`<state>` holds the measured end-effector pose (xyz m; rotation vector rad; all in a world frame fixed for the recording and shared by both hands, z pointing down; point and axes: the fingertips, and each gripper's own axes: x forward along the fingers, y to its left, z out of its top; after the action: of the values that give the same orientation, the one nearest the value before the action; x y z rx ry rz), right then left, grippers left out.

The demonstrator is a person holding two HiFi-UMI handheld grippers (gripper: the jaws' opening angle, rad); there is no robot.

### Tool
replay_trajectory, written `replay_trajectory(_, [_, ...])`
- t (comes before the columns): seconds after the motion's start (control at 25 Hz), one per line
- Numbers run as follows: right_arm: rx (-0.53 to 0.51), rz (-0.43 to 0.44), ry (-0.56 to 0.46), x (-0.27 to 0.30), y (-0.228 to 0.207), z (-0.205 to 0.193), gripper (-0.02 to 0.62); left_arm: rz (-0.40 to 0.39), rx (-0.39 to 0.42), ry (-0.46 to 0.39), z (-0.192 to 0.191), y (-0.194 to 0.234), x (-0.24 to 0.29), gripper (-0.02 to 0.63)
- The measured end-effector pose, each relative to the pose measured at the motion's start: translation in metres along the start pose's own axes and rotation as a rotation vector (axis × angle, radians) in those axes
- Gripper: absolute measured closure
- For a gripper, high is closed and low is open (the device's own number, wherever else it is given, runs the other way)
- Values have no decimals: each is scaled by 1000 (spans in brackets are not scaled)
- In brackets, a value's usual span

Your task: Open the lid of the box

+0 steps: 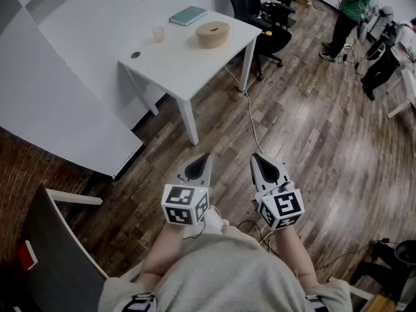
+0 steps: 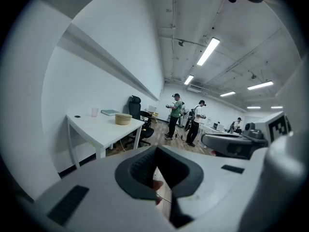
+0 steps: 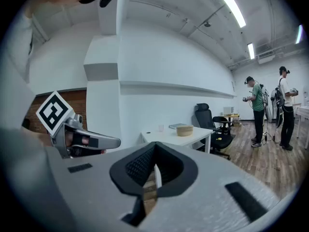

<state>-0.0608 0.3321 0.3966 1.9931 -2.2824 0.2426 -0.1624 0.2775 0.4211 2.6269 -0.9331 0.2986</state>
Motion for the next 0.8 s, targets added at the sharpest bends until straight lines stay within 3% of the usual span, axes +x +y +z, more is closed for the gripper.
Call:
replay_trajectory(0.28, [16,27,-4,-41,24,-4,601,25,33,-51,1,-22,-42,599])
replay_trajectory(0.8, [27,36,-23,-57,28,-1,595,20,62,-85,4,-41,-55,579])
